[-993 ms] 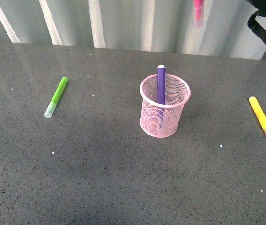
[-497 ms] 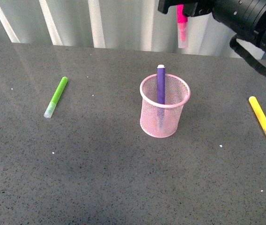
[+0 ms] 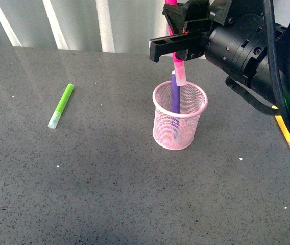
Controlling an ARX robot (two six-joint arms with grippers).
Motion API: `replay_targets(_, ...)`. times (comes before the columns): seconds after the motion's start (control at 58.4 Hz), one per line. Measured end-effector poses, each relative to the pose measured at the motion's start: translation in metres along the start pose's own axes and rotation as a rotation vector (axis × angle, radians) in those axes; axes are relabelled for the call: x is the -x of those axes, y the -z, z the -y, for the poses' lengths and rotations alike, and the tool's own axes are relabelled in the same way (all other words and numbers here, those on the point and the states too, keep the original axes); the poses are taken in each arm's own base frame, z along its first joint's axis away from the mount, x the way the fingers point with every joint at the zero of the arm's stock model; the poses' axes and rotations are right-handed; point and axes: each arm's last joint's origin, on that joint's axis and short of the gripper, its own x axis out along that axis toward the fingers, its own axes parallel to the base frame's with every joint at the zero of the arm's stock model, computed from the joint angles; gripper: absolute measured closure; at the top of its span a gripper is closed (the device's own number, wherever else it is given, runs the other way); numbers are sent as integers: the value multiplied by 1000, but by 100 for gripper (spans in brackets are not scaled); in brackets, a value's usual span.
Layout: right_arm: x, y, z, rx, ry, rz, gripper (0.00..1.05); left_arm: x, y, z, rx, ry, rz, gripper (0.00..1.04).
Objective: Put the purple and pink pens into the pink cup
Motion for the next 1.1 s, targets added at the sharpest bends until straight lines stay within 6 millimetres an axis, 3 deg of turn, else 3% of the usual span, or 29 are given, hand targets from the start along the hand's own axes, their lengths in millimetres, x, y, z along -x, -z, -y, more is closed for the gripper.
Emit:
replay_targets(0.428,0,5,0,-2,0,-15,93,0,0,0,0,0,0,7)
replay_targets(0.942,1,10,0,-9,2,-30,4,0,0,0,0,0,0,7)
replay_targets(1.01,1,10,0,-14,4,-31,9,0,0,0,0,0,0,7)
replay_targets(1.096,6,9,3,-39,34,-34,6,0,0,0,0,0,0,7)
